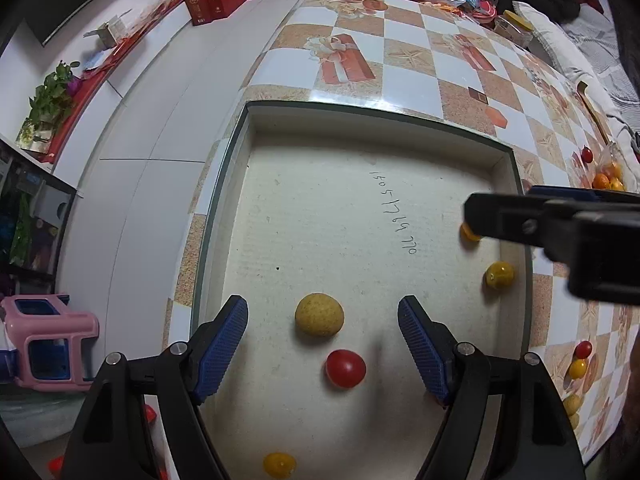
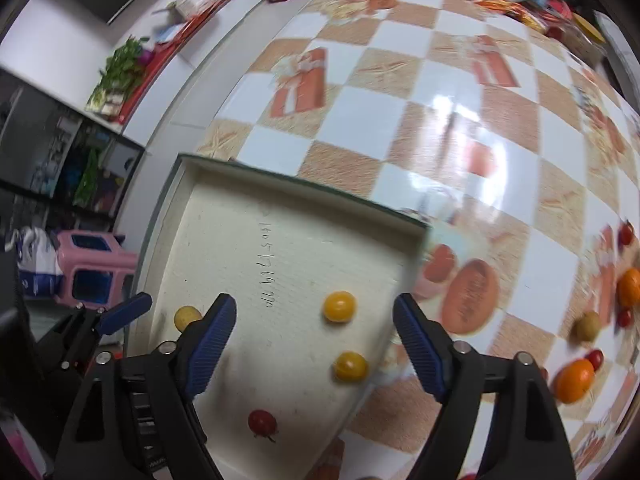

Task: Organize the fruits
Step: 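Lower both fruits into the white tray and open both grippers, then move both open grippers back over the fruits on the table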

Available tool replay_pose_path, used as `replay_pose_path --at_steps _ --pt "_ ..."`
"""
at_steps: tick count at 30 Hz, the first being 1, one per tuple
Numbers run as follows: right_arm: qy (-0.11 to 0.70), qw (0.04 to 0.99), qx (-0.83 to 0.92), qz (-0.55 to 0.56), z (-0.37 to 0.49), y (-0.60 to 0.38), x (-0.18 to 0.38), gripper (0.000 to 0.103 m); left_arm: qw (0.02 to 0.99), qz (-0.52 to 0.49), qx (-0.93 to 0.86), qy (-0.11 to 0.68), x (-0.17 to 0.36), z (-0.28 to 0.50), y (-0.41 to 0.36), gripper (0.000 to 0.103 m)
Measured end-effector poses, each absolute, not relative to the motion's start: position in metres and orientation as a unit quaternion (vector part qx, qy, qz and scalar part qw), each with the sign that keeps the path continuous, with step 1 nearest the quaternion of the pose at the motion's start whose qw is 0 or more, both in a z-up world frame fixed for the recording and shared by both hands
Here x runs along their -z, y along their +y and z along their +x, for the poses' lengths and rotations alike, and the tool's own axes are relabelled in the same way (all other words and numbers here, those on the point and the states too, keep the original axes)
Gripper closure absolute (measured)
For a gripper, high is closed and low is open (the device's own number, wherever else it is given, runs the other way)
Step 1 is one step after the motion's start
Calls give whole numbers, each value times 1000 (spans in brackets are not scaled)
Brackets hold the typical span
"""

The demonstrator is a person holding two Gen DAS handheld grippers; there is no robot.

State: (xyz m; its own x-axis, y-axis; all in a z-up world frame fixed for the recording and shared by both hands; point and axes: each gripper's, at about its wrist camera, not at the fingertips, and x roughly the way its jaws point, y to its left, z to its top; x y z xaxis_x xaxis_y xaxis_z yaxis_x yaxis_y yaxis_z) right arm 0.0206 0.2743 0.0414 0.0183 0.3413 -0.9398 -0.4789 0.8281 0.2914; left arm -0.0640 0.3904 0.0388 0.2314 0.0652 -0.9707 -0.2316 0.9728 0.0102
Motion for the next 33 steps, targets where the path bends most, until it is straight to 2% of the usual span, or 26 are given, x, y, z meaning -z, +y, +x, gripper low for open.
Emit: replay_pose_path --at_steps 3,10,20,33 --pt "636 720 -274 -43 19 253 -52 11 784 -63 -91 611 -46 -67 385 24" --pt "645 728 -230 -11 3 184 -67 11 789 -34 -60 611 -62 -73 350 24" --pt "677 722 -139 28 -37 64 -49 10 789 15 13 614 -70 -90 270 24" --pt "693 713 -102 34 -48 4 -29 10 773 101 87 620 -41 -97 177 24"
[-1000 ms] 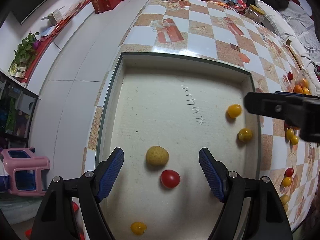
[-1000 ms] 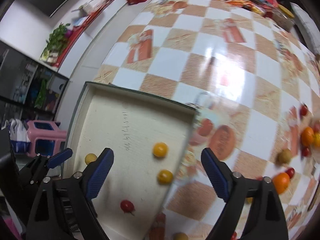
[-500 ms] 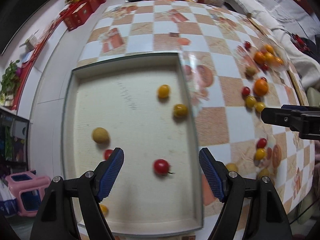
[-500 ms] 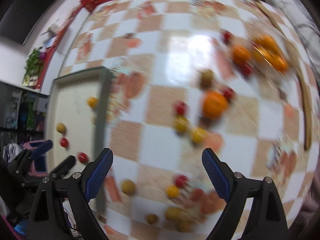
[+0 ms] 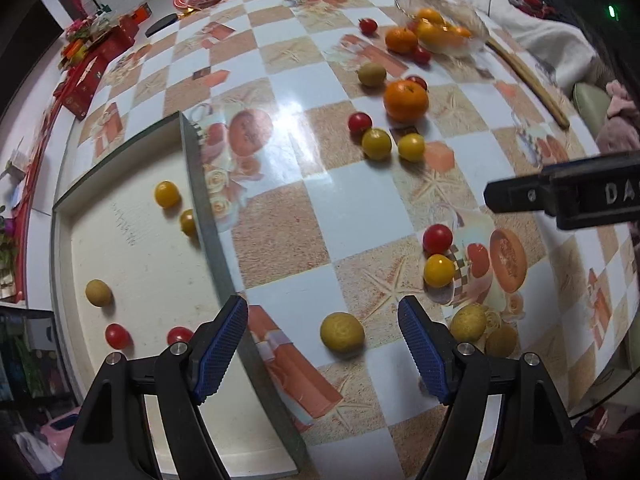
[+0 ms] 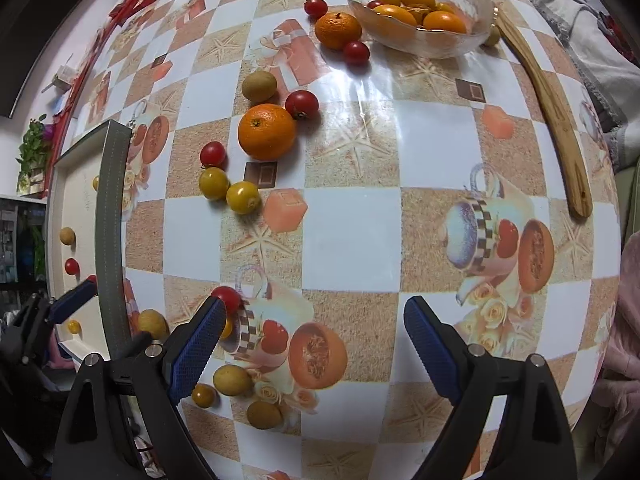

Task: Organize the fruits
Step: 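Move both open grippers back over the fruits on the table, then grasp a yellow-green round fruit with the left gripper while the right grasps a yellow cherry tomato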

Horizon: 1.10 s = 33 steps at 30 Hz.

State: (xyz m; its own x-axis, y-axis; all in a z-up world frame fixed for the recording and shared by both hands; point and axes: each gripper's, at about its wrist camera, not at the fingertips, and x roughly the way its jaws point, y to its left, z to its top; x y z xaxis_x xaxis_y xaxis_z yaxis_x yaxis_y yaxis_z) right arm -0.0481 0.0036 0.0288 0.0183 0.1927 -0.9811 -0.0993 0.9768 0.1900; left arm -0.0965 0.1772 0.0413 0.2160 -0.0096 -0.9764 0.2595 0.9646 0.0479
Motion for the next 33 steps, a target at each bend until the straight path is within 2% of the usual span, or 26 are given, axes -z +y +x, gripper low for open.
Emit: replay_pose_path --at_steps 9,14,15,16,17,18,20,21,23,25,33 --pt "684 714 -147 1 -22 34 -17 13 757 106 73 641 -19 -97 181 24" --pt "683 711 -162 -29 -12 55 -5 32 753 112 75 644 -14 -99 177 25" --pt "682 712 -162 -35 -13 57 -4 33 752 111 75 645 -12 -97 176 25" --pt "675 718 -161 -44 -11 61 -5 33 750 108 74 648 -10 -98 174 29" --pt "674 719 -163 -47 -10 63 -5 35 748 107 70 651 -8 -98 174 39" --pt "671 721 -163 -52 -9 66 -5 37 747 101 69 653 -6 -99 173 40" --pt "667 725 -164 -60 -7 73 -6 53 750 92 62 652 -6 -101 173 42" --pt "665 726 -164 -62 -7 75 -6 57 750 87 62 653 -7 -101 173 45" --pt "663 727 -163 -70 -5 81 -7 72 749 73 69 655 -7 -104 172 64" --pt "662 727 -167 -69 -4 88 -6 80 748 67 79 656 -8 -106 168 74" --pt "657 732 -177 -17 -12 65 -24 80 748 -17 105 655 -22 -106 185 74"
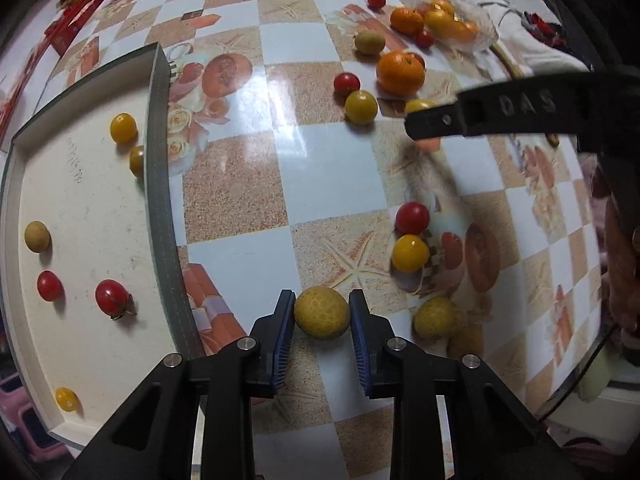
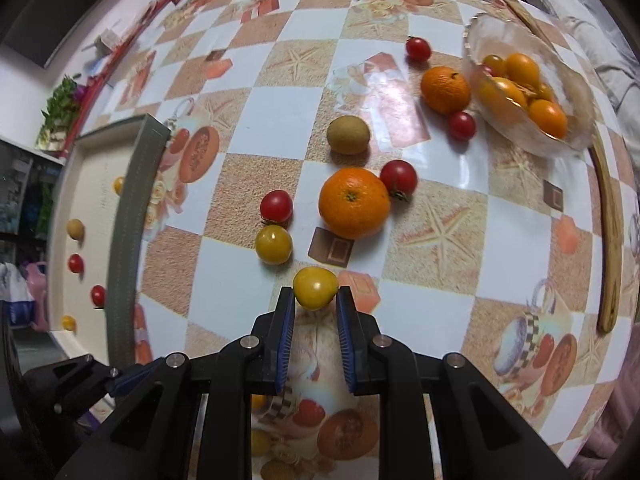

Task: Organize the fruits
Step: 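Grasp a yellow-green round fruit with the left gripper while the right grasps a yellow cherry tomato, then carry both held fruits over the white tray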

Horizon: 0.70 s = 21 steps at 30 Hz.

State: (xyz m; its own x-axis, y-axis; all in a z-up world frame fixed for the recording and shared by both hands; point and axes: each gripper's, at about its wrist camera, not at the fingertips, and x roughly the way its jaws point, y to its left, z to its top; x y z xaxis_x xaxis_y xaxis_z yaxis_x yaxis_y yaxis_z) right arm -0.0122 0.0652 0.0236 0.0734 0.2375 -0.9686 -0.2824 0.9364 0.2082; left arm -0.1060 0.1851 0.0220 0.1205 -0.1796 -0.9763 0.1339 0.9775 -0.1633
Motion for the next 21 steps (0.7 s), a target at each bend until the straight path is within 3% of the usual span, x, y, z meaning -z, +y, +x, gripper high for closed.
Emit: replay_pose_path --at_steps 21 --pt "655 730 -192 28 -50 50 -59 80 778 -48 70 622 -77 -117 241 74"
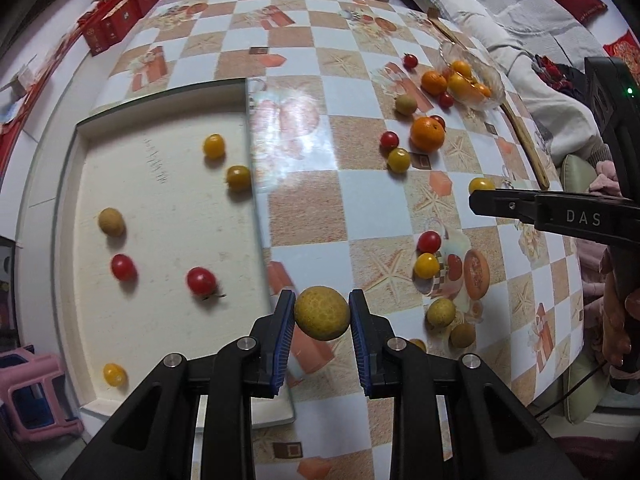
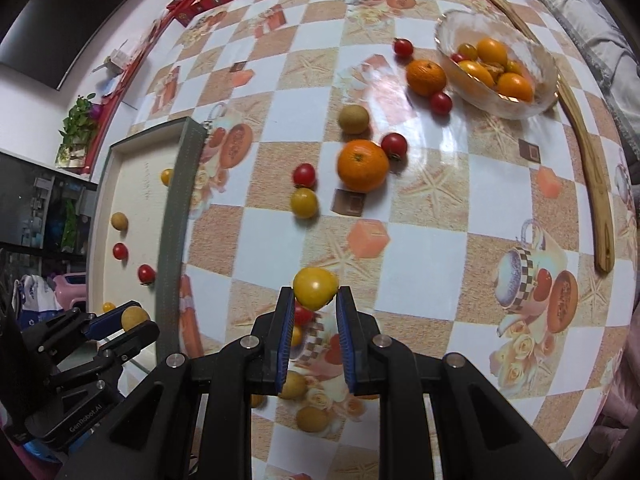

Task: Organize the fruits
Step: 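Carry both held fruits over the white tray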

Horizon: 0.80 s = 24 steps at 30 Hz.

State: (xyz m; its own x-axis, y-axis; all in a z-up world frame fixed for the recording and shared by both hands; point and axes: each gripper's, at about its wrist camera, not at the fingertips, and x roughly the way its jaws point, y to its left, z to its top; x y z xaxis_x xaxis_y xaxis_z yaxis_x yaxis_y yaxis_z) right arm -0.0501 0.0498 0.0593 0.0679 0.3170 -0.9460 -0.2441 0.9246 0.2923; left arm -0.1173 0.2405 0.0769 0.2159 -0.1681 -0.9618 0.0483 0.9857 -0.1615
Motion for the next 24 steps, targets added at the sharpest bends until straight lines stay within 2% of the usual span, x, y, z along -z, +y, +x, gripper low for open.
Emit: replay_pose_path --at_steps 14,24 --pt "643 719 -262 -21 -47 146 -76 80 783 -75 -42 616 -71 -141 338 74" --pt "657 691 -298 -53 -48 225 -55 80 768 -71 -120 624 -41 -136 392 74"
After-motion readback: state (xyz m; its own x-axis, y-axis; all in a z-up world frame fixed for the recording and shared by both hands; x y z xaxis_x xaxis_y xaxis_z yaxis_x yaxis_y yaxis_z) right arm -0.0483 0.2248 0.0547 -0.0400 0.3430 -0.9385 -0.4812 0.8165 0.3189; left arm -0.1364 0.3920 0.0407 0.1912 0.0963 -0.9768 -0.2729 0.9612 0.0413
